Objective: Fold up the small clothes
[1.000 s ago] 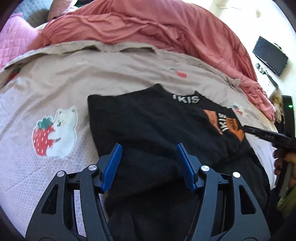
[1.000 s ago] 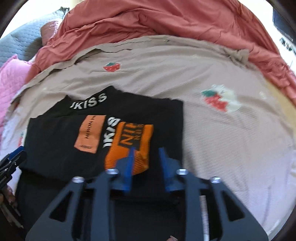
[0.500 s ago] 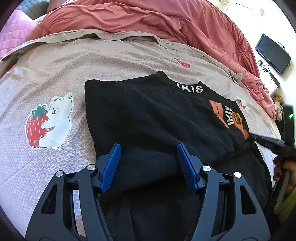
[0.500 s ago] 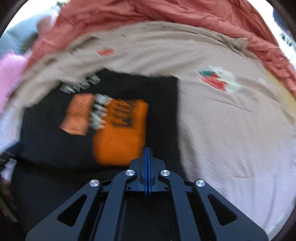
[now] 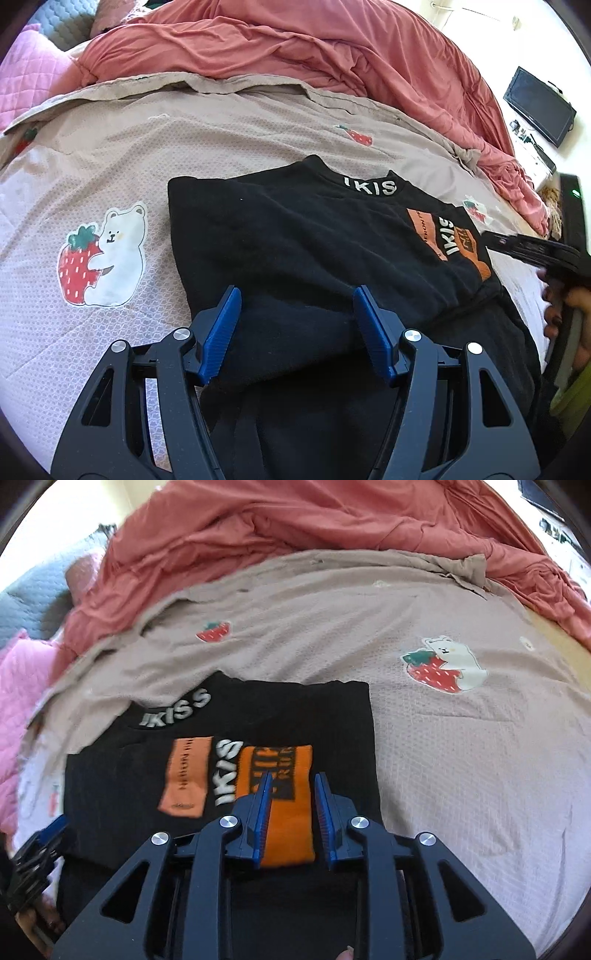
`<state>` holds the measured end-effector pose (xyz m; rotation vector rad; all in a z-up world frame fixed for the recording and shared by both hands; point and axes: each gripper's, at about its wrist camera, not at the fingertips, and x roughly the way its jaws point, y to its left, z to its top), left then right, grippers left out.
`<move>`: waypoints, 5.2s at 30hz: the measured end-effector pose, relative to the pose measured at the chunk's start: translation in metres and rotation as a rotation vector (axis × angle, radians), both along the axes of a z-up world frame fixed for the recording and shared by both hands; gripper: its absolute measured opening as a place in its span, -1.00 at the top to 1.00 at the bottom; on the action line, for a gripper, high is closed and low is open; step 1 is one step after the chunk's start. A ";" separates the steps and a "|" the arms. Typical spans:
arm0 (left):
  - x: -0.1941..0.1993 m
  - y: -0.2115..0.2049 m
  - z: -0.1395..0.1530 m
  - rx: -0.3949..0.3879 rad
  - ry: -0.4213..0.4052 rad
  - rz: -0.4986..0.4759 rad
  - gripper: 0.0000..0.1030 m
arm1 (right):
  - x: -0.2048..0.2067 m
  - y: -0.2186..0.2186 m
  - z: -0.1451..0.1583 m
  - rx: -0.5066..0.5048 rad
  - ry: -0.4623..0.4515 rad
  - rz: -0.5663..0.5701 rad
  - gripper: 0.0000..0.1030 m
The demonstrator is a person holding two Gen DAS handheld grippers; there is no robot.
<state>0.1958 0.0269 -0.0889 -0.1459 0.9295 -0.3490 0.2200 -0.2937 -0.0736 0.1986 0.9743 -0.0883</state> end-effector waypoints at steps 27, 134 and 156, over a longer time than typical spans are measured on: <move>-0.003 -0.008 0.005 0.021 0.002 -0.015 -0.09 | -0.030 0.007 0.011 -0.217 -0.112 -0.012 0.30; -0.147 0.042 0.043 0.178 0.145 0.195 -0.82 | -0.201 -0.025 0.041 -0.049 0.012 0.008 -0.91; -0.173 0.033 0.008 0.078 0.314 0.100 -0.74 | -0.206 -0.027 -0.020 -0.001 0.297 0.025 0.71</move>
